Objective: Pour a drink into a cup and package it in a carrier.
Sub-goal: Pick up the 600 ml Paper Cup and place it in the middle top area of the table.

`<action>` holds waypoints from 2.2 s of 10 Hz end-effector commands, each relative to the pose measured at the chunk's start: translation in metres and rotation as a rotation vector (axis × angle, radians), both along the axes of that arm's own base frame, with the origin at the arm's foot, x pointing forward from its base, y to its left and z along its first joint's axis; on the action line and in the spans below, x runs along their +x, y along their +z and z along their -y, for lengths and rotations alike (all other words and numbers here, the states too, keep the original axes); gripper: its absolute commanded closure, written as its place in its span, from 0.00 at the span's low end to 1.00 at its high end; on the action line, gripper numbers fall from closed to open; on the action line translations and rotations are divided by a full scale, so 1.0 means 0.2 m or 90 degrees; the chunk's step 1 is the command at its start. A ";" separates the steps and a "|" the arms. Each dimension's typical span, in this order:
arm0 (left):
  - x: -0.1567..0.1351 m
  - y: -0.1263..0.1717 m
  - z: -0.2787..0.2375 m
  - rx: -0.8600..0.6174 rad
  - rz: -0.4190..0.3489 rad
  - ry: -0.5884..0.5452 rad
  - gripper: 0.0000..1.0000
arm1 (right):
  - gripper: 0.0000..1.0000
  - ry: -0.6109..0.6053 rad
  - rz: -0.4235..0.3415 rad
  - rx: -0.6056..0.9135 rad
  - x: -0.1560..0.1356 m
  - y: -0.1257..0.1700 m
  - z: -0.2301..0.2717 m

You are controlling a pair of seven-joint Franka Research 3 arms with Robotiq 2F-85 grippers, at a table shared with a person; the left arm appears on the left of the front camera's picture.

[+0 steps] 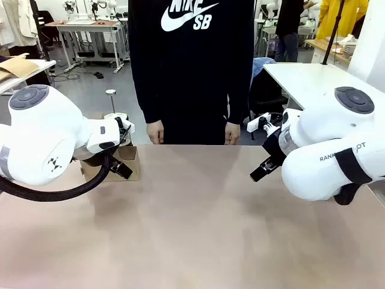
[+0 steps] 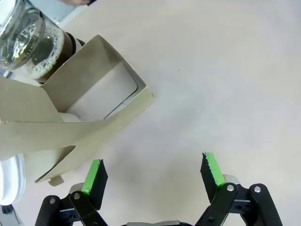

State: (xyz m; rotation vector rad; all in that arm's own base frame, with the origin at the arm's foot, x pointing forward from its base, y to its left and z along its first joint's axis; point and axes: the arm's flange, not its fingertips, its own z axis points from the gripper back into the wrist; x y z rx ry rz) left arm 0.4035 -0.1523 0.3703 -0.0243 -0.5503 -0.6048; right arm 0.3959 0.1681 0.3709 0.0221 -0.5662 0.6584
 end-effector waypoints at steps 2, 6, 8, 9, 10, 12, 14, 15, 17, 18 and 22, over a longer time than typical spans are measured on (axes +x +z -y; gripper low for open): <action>0.00 0.00 0.00 0.000 0.000 0.000 0.00 | 0.00 0.000 0.000 0.000 0.00 0.00 0.00; 0.00 0.00 0.00 0.000 0.000 0.000 0.00 | 0.00 0.000 0.000 0.000 0.00 0.00 0.00; 0.00 0.00 0.00 0.000 0.000 0.000 0.00 | 0.00 0.000 0.000 0.000 0.00 0.00 0.00; 0.00 0.00 0.00 0.000 0.000 0.000 0.00 | 0.00 0.000 0.000 0.000 0.00 0.00 0.00; 0.00 0.00 0.00 0.000 0.000 0.000 0.00 | 0.00 0.000 0.000 -0.001 0.00 0.00 0.00; 0.00 0.00 0.00 0.000 0.000 0.000 0.00 | 0.00 0.014 -0.013 0.039 0.13 0.35 0.06; 0.00 0.00 0.00 0.000 0.000 0.000 0.00 | 0.00 0.034 -0.029 0.055 0.26 0.70 0.21; 0.00 0.00 0.00 0.000 0.000 0.000 0.00 | 0.00 0.061 -0.049 0.061 0.32 0.83 0.30; 0.00 0.00 0.00 0.000 0.000 0.000 0.00 | 0.00 0.166 -0.062 0.082 0.42 1.01 0.71; 0.00 0.00 0.00 0.000 0.000 0.000 0.00 | 0.00 0.228 -0.041 0.113 0.43 0.98 0.95; 0.00 0.00 0.00 0.000 0.000 0.000 0.00 | 0.00 0.326 0.070 0.308 0.38 0.42 1.68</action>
